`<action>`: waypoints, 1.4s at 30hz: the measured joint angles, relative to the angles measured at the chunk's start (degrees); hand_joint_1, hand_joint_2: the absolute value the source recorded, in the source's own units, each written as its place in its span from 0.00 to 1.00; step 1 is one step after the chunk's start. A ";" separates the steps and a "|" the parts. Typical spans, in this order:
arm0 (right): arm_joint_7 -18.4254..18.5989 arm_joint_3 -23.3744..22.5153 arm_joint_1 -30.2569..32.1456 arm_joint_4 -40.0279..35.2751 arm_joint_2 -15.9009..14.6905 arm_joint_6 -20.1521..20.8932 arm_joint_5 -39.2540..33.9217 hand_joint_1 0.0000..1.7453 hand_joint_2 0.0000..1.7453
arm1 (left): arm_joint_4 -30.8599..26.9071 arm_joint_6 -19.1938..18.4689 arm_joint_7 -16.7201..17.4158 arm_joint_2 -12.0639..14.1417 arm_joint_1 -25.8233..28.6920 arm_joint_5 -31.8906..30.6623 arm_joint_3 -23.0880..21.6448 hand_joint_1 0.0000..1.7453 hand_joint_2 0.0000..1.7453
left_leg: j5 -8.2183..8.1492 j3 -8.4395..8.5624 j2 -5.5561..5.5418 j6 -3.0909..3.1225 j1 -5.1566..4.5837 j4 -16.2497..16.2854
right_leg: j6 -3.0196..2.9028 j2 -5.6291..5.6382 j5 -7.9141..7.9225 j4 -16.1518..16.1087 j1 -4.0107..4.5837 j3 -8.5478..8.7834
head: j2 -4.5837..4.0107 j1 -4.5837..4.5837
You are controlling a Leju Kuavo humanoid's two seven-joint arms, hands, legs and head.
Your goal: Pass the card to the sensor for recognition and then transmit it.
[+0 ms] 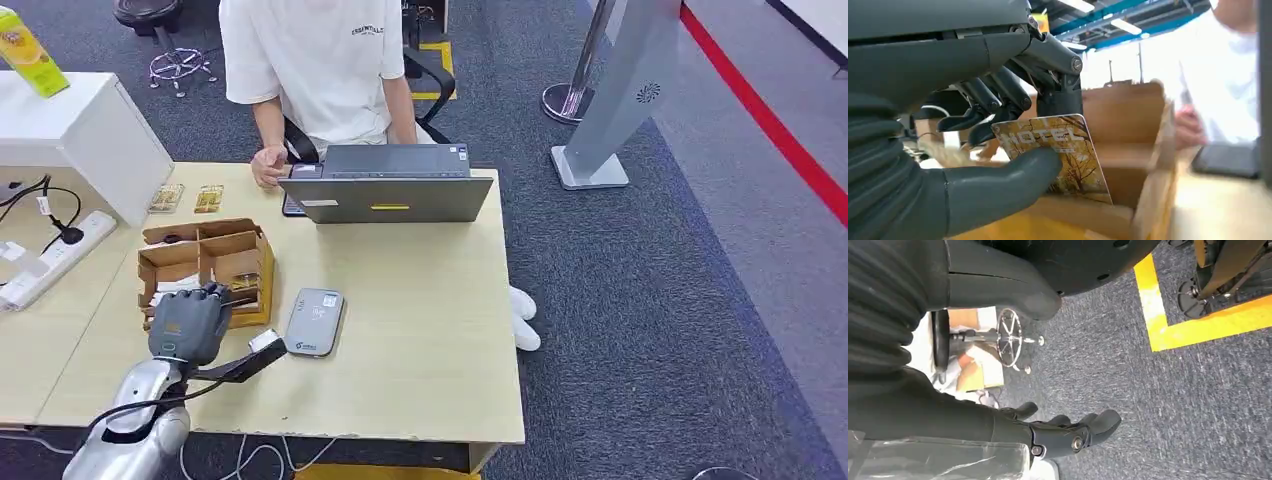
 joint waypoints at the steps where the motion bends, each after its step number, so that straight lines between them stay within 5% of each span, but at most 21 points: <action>1: 0.02 0.00 0.00 0.00 0.00 -0.11 -0.13 0.00 1.00 | -1.97 0.00 -0.22 0.07 0.52 0.46 -0.02 1.00 1.00 | 0.00 -0.02 0.00 0.00 0.00 0.00 | 0.00 0.00 0.00 0.00 0.00 0.00 | -0.02 0.00; 2: 0.09 -0.02 0.00 0.00 0.00 -0.41 -0.35 0.00 1.00 | -7.88 -0.54 -0.28 0.11 1.38 1.31 -0.04 1.00 1.00 | -0.01 -0.05 -0.02 0.01 0.00 0.00 | 0.01 -0.01 -0.01 -0.01 -0.01 0.00 | 0.00 0.02; 10: 0.11 -0.02 -0.01 0.04 0.00 -0.68 -0.52 0.00 1.00 | -17.87 -1.38 0.05 0.63 2.85 1.55 -0.11 1.00 1.00 | -0.01 -0.03 -0.01 0.02 -0.01 0.00 | 0.01 -0.01 0.00 -0.02 0.00 -0.01 | 0.00 0.02; 17: 0.13 -0.46 -0.01 0.07 0.09 -2.23 -1.31 0.00 1.00 | -28.23 0.81 -3.73 1.81 2.78 8.10 -0.74 1.00 1.00 | 0.01 -0.03 0.00 0.00 0.01 0.01 | -0.01 0.00 0.01 -0.02 0.01 -0.06 | 0.00 0.00; 22: 1.02 -0.98 -0.07 0.09 0.26 -2.67 -0.35 0.00 1.00 | -35.44 -5.03 -1.54 0.45 -7.30 12.85 -2.54 1.00 1.00 | 0.05 -0.09 -0.25 0.04 0.00 0.15 | 0.05 -0.26 0.02 -0.08 0.02 -0.36 | 0.00 -0.04; 25: 1.68 0.35 -0.31 0.07 0.28 -0.02 4.38 0.00 1.00 | -27.03 0.60 2.02 -5.74 -22.18 3.70 -4.64 1.00 1.00 | 0.32 -0.39 -0.75 0.20 0.02 0.19 | 0.21 -0.74 0.16 -0.08 0.00 -0.30 | 0.00 0.11; 28: 1.29 2.76 -0.56 0.04 0.20 2.17 7.92 0.00 1.00 | -9.21 9.89 4.55 -11.81 -35.09 -4.69 -5.99 1.00 1.00 | 0.52 -0.44 -0.60 0.29 0.02 0.21 | 0.15 -0.58 0.55 -0.09 -0.04 -0.17 | -0.02 0.26; 31: 1.14 4.56 -0.48 0.02 -0.02 3.30 9.31 0.00 1.00 | 8.64 13.42 5.49 -15.44 -44.67 -6.49 -6.10 1.00 1.00 | 0.61 -0.55 -0.24 0.31 0.01 0.27 | 0.26 -0.15 0.79 -0.09 -0.07 -0.36 | -0.02 0.33; 35: 1.14 5.72 -0.21 0.02 -0.22 4.19 9.68 0.00 1.00 | 21.68 14.05 6.10 -18.01 -50.23 -6.87 -6.10 1.00 1.00 | 0.63 -0.59 -0.11 0.33 0.00 0.30 | 0.30 0.02 0.82 -0.09 -0.07 -0.43 | -0.02 0.31; 42: 1.14 6.32 -0.09 0.04 -0.44 4.37 9.73 0.00 1.00 | 32.04 13.51 7.59 -19.85 -53.48 -6.98 -6.10 1.00 1.00 | 0.63 -0.68 -0.11 0.33 0.01 0.29 | 0.30 0.01 0.80 -0.09 -0.06 -0.51 | 0.00 0.31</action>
